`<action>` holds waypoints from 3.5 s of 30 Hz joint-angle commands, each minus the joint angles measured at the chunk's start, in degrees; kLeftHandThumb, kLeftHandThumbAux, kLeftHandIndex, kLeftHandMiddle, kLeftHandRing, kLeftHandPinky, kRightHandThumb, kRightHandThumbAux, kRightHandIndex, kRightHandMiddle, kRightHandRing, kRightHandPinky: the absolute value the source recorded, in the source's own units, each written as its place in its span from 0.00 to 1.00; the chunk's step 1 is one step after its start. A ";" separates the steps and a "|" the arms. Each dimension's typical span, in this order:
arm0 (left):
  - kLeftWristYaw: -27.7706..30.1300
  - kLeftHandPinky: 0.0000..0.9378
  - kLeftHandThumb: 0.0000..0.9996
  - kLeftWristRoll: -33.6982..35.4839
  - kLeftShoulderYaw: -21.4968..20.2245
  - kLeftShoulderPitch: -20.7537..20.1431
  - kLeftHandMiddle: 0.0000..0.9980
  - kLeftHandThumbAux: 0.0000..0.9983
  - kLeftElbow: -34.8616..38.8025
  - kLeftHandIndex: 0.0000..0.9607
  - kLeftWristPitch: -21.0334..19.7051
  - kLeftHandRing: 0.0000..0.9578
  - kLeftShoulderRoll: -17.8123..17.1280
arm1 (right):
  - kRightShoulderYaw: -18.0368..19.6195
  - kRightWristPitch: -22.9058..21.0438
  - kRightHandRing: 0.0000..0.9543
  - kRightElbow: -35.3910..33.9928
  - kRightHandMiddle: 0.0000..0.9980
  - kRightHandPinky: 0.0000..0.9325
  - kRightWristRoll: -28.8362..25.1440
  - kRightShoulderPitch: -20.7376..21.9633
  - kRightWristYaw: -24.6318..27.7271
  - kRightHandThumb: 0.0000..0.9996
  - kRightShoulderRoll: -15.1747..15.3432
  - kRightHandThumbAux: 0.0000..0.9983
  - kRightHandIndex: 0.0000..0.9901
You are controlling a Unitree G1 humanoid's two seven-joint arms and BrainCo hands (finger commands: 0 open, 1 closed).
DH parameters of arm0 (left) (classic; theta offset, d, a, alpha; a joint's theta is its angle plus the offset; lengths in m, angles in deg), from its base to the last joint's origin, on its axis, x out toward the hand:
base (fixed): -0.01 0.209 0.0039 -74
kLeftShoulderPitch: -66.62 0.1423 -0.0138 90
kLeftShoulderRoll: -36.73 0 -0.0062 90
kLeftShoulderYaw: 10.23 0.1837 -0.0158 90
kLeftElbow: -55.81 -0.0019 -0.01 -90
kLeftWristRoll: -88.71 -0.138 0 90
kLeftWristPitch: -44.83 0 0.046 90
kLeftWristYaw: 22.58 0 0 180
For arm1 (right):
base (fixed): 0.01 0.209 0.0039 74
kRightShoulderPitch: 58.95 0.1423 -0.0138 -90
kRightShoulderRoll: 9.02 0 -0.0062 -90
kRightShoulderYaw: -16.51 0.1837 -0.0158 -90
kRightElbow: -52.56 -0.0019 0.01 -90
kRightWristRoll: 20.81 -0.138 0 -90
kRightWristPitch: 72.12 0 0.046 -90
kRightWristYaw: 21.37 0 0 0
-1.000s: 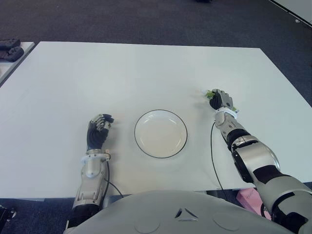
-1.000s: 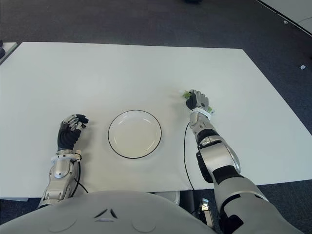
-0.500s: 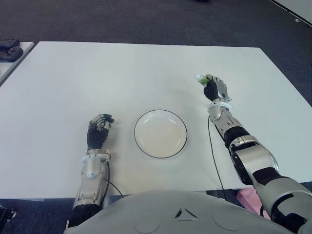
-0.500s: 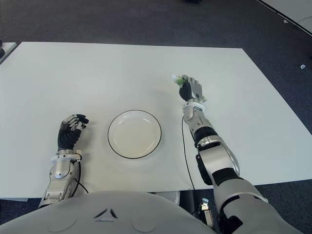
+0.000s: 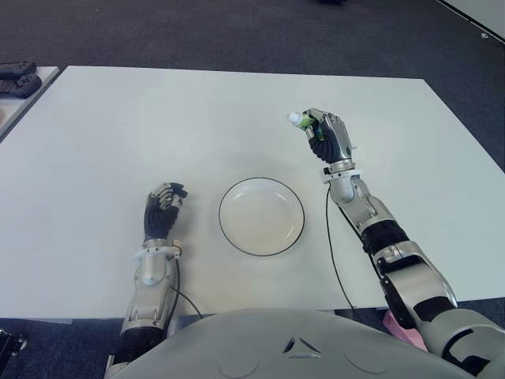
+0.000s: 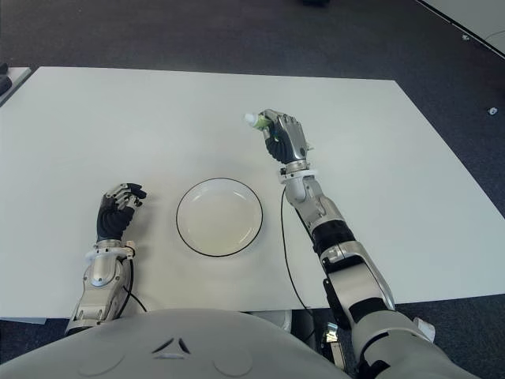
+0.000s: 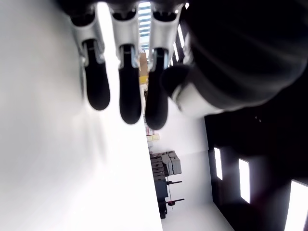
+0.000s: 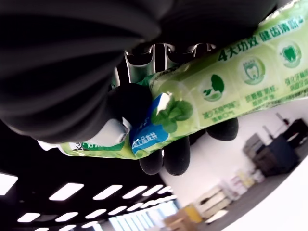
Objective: Put the toothpaste on the table into the plate.
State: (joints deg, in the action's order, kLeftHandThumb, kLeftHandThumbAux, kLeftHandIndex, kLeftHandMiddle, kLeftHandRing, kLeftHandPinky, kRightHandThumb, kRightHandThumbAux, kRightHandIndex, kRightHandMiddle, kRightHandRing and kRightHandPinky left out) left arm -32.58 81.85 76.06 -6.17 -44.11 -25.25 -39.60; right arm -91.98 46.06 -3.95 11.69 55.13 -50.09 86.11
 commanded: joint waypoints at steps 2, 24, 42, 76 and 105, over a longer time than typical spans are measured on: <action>-0.24 0.47 0.71 -0.49 0.30 0.10 0.49 0.73 -1.67 0.44 -1.33 0.48 0.50 | 0.37 2.98 0.91 -4.92 0.55 0.95 -1.11 -2.36 4.61 0.85 0.66 0.68 0.40; 0.29 0.48 0.71 -1.47 0.86 -0.07 0.50 0.73 -0.74 0.44 -1.76 0.50 0.57 | -4.09 9.54 0.91 -11.85 0.55 0.93 -3.36 -7.78 26.10 0.85 0.87 0.68 0.40; 0.12 0.48 0.71 -1.17 0.83 0.16 0.49 0.73 0.62 0.44 -3.45 0.49 1.21 | -7.81 7.79 0.93 -12.29 0.55 0.93 7.49 -8.89 28.79 0.85 2.74 0.68 0.41; -0.30 0.49 0.71 -2.25 0.75 0.28 0.50 0.73 0.63 0.44 -3.49 0.51 0.96 | -8.71 8.74 0.00 -14.12 0.00 0.00 3.65 -11.61 35.56 0.31 4.41 0.23 0.00; -0.28 0.50 0.71 -2.27 0.82 0.03 0.49 0.73 0.56 0.44 -2.86 0.51 1.05 | -0.93 9.41 0.00 -21.33 0.00 0.00 -7.83 -17.55 37.46 0.30 5.46 0.14 0.00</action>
State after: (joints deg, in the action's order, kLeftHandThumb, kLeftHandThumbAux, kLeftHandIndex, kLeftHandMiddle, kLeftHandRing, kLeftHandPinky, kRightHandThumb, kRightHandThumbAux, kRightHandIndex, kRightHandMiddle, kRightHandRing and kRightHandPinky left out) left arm -32.64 79.90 76.48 -6.32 -42.57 -27.55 -38.75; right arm -94.53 54.23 -25.43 6.60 38.78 -12.68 90.98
